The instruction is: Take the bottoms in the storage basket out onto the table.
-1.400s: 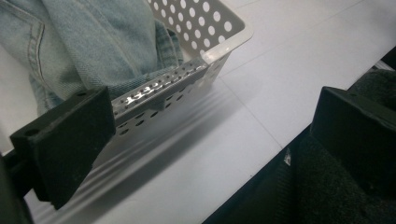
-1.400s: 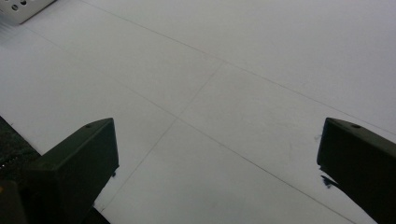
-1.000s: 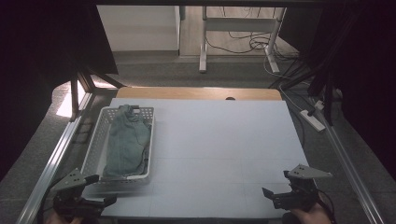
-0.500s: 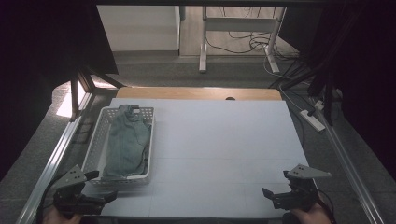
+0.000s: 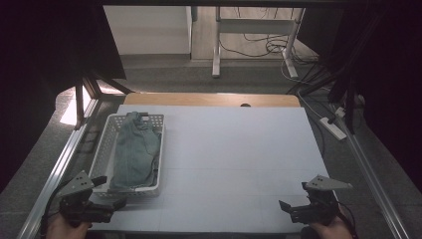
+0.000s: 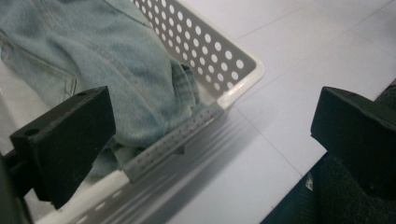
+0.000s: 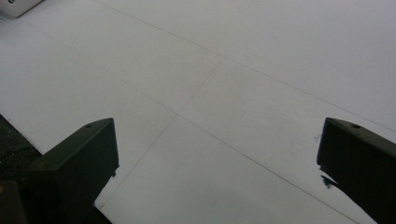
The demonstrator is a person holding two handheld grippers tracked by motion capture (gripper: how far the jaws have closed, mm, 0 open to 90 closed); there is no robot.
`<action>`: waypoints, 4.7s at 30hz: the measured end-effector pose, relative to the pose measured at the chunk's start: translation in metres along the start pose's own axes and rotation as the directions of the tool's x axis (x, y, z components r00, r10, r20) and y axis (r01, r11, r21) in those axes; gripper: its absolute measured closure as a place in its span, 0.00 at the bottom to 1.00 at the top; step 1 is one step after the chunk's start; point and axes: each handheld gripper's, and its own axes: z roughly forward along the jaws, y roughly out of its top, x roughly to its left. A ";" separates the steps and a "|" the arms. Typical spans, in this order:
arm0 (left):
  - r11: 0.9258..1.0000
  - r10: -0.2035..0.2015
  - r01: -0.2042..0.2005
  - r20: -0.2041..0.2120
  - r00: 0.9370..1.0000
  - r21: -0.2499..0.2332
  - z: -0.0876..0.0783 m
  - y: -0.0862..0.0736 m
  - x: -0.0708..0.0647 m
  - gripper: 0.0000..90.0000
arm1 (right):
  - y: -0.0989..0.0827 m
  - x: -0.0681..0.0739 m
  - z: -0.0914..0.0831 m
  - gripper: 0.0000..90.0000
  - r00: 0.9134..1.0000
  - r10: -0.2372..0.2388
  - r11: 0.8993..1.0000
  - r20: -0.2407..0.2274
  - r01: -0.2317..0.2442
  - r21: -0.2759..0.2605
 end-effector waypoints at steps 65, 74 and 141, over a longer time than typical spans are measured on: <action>0.978 -0.103 0.120 -0.105 0.989 0.168 0.084 0.071 0.061 0.00 | 0.001 0.000 0.003 0.00 1.000 -0.003 1.000 0.000 0.003 0.023; 0.962 -0.124 0.147 -0.113 0.986 0.229 0.107 0.081 0.071 0.00 | 0.001 0.000 0.003 0.00 1.000 -0.002 1.000 0.000 0.002 0.024; 0.951 -0.171 0.191 -0.098 0.980 0.243 0.094 0.114 0.102 0.80 | 0.000 0.001 0.001 0.00 1.000 -0.016 1.000 -0.006 0.016 0.012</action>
